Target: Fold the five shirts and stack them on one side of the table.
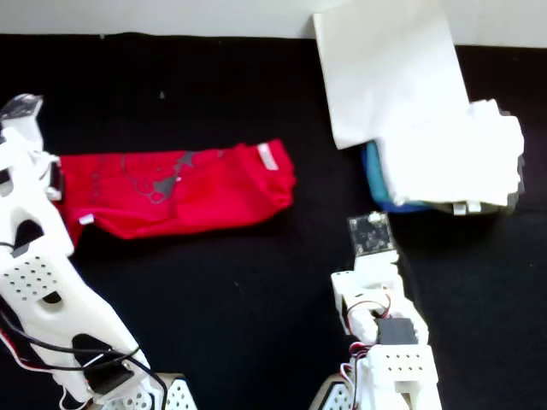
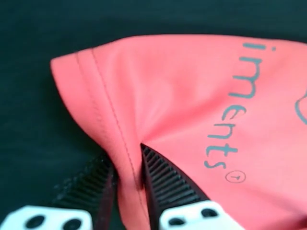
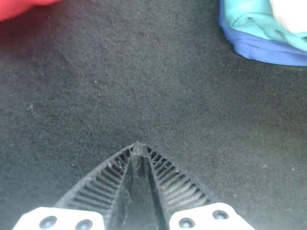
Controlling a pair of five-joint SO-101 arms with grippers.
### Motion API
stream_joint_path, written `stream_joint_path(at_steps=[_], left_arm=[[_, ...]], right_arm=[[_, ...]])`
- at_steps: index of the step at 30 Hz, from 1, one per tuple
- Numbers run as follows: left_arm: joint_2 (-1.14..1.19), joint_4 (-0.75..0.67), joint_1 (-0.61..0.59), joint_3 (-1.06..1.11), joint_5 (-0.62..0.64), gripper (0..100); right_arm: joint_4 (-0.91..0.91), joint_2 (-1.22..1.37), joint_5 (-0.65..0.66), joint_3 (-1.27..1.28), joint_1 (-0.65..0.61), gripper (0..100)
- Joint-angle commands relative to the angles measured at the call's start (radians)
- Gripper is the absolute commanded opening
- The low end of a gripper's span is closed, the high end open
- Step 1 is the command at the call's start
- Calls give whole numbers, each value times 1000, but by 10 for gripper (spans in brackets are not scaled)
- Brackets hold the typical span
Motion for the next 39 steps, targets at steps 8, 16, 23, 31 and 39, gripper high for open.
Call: stream_joint_path(at_steps=[8,16,23,31,39], left_arm=[[-12,505,117,-478,86,8],[-292,499,384,-231,101,8],[-460,489,731,-145,98,8],[-378,288,926,-142,100,8],[-211,157,969,-143,100,11]], right_arm=[[2,-19,-6,56,10,8],[2,-19,-6,58,10,8],[1,-19,-6,58,10,8],[-1,-19,-6,58,12,8],[-1,-19,-6,58,12,8]])
